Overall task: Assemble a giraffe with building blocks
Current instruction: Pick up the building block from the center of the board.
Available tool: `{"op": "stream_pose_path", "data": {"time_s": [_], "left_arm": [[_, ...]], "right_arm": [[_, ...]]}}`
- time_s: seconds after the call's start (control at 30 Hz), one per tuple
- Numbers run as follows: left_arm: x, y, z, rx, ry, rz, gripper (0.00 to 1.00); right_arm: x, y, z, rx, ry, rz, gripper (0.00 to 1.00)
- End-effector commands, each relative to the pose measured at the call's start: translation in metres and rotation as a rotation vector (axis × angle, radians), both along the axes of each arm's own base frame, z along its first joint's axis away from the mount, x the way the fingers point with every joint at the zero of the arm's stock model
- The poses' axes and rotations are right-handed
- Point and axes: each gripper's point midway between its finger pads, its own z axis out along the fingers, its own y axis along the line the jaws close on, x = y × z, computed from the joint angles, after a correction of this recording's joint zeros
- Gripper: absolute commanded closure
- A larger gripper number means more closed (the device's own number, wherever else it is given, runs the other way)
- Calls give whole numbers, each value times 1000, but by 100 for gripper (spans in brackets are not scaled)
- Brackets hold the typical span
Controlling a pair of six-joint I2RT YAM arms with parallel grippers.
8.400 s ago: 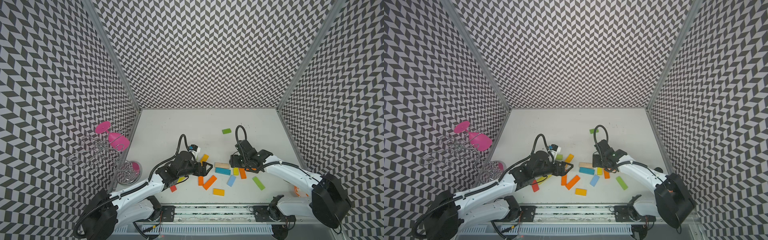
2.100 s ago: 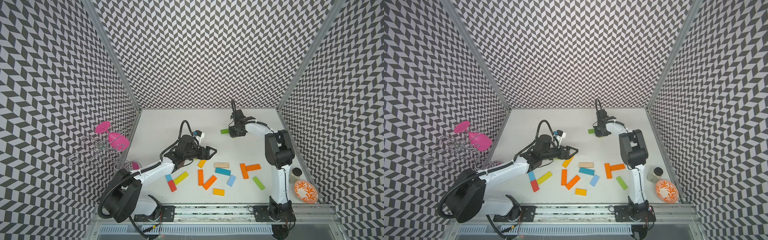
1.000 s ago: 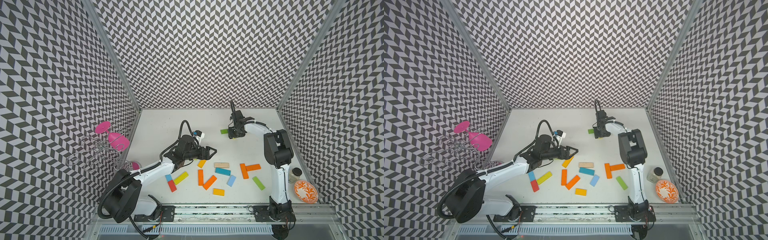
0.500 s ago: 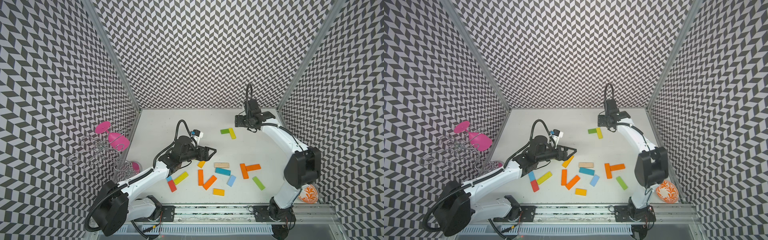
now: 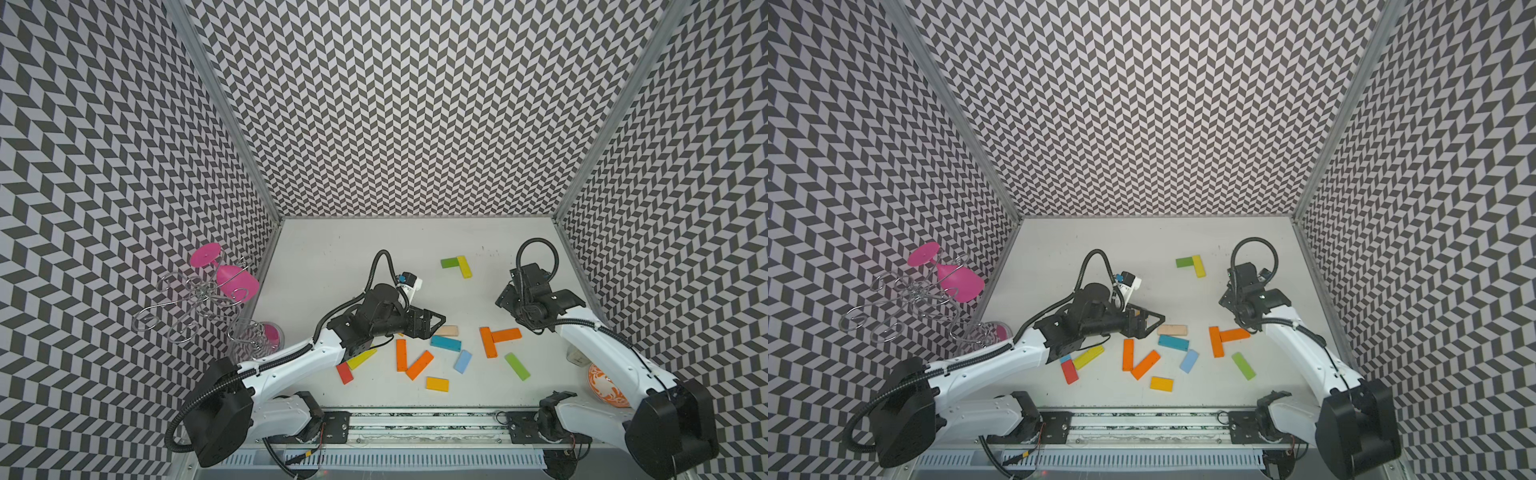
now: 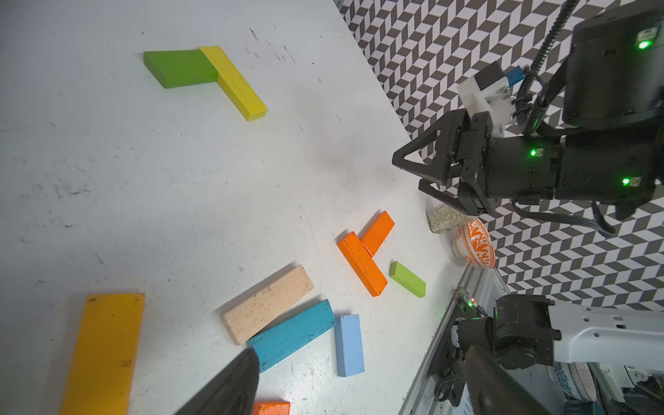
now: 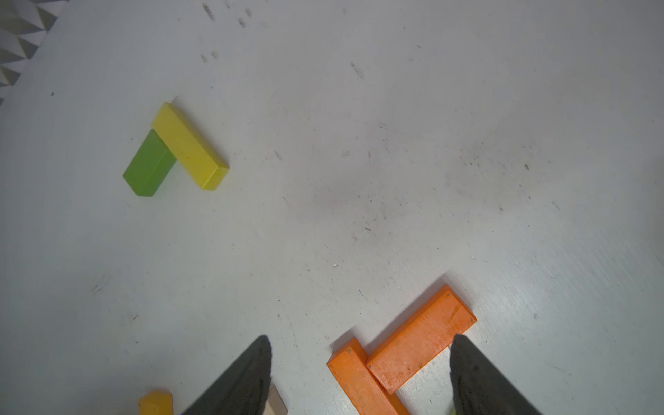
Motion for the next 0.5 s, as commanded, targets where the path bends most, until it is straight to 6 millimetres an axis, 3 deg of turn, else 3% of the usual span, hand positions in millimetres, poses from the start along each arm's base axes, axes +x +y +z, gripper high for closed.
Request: {"op": "stream_pose_path", "data": {"time_s": [0.0, 0.2, 0.47], "left_arm": [[2, -1, -3, -1, 0, 24, 10], [2, -3, -5, 9, 3, 19, 10], [2, -2, -9, 21, -1, 17, 9]], "right_arm": [[-2, -7, -12, 33, 11, -166, 22], [-19, 0, -53, 63, 183, -206, 22], [-37, 4, -75, 128, 220, -273, 25]]}}
